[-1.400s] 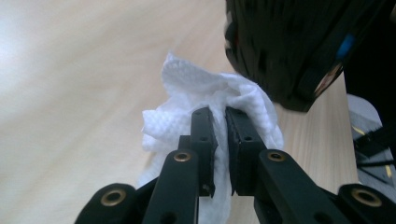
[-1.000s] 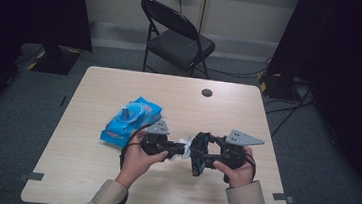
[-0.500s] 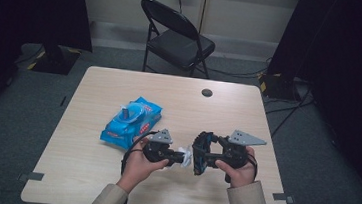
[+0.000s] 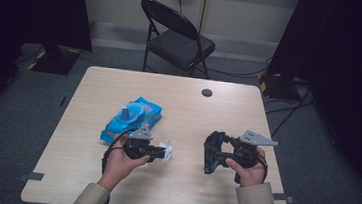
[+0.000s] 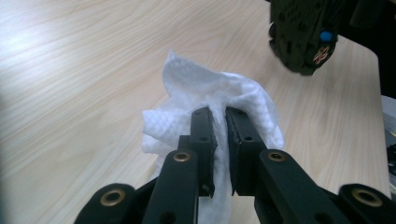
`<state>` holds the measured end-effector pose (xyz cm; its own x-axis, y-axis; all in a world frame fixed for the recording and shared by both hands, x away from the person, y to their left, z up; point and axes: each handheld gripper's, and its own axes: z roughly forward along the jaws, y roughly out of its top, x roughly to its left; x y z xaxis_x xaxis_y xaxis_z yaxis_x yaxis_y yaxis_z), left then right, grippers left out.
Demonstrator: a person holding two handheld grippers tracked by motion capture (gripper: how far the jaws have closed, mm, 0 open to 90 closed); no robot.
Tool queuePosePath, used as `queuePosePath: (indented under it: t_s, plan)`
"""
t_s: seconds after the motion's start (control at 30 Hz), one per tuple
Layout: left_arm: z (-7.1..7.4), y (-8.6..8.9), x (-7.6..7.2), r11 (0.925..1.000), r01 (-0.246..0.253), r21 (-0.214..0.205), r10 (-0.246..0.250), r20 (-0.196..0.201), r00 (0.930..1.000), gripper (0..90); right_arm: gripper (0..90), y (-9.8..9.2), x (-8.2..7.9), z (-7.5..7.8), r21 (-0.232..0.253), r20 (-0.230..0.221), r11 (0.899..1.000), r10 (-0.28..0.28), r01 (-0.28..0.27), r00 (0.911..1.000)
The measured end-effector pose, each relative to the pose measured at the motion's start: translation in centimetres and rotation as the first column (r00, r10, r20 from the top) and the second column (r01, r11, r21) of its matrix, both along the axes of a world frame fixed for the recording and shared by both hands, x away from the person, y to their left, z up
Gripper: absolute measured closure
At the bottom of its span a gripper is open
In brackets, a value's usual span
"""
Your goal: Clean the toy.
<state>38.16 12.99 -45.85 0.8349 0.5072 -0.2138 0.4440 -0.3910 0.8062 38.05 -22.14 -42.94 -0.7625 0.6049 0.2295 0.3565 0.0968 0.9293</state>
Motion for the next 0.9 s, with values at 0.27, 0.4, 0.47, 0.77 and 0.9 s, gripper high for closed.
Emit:
queuePosePath:
  t_s: [0.27, 0.4, 0.47, 0.77, 0.9]
  plan:
    - [-0.8, 1.6, -0.4, 0.9996, -0.024, 0.013, 0.024, -0.001, 0.9997, 82.2, 25.6, -1.0, 0.2, -0.9, -0.038, -0.022, 0.998, -0.049, 0.048, 0.9985]
    - [-1.2, 1.9, -0.4, 0.9988, -0.034, 0.035, 0.034, 0.003, 0.9994, 82.1, 25.6, -1.1, 0.4, -1.3, -0.058, -0.036, 0.996, -0.068, 0.066, 0.9970]
    - [-1.3, 1.9, -0.4, 0.9987, -0.033, 0.038, 0.033, 0.001, 0.9995, 82.1, 25.6, -1.1, 0.5, -1.4, -0.066, -0.039, 0.995, -0.073, 0.071, 0.9965]
    - [-2.0, 1.9, -0.2, 0.9984, -0.034, 0.044, 0.034, 0.006, 0.9994, 82.0, 25.6, -0.9, 1.0, -2.1, -0.078, -0.045, 0.993, -0.089, 0.085, 0.9950]
    - [-2.4, 1.7, -0.4, 0.9984, -0.019, 0.053, 0.018, 0.004, 0.9998, 82.0, 25.6, -0.7, 1.1, -2.1, -0.081, -0.041, 0.992, -0.100, 0.096, 0.9942]
